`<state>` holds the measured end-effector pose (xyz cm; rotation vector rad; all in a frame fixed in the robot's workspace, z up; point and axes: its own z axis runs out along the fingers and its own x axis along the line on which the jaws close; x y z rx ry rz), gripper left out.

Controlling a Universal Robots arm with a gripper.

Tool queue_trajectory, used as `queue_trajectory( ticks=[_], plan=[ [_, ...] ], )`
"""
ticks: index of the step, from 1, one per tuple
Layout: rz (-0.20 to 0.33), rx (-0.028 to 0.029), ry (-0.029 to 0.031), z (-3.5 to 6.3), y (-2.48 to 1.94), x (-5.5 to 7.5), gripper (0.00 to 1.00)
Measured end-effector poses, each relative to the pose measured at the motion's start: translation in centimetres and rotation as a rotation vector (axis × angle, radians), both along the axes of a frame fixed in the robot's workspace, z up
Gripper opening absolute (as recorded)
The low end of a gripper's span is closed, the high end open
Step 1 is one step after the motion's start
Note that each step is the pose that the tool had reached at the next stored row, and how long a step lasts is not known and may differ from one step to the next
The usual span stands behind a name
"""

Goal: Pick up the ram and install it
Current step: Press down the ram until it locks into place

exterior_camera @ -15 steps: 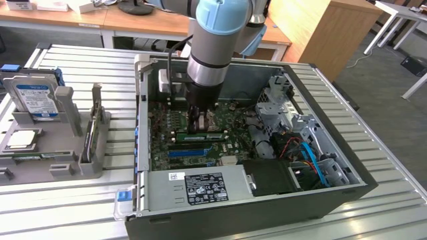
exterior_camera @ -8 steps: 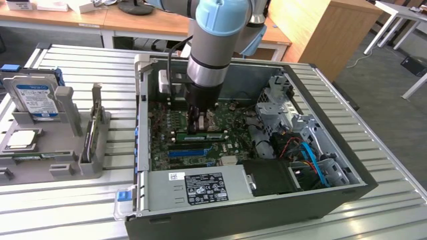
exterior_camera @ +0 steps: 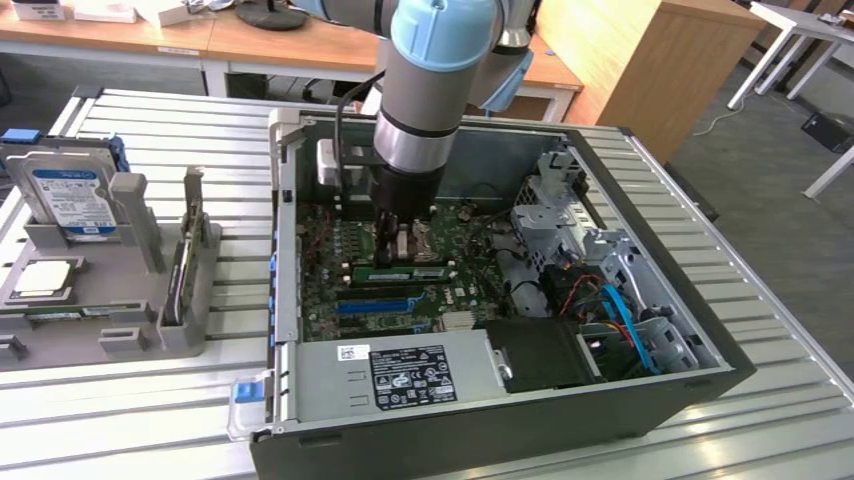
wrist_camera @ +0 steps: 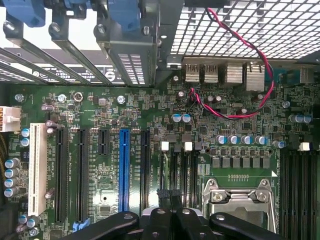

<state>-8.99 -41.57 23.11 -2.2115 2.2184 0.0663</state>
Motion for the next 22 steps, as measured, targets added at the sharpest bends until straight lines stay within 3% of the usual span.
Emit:
queue_trajectory(
  ticks=[22],
  plan=[
    [0.0,-0.0002,0.0002,-0.61,-0.01,-0.02,0.11]
  ],
)
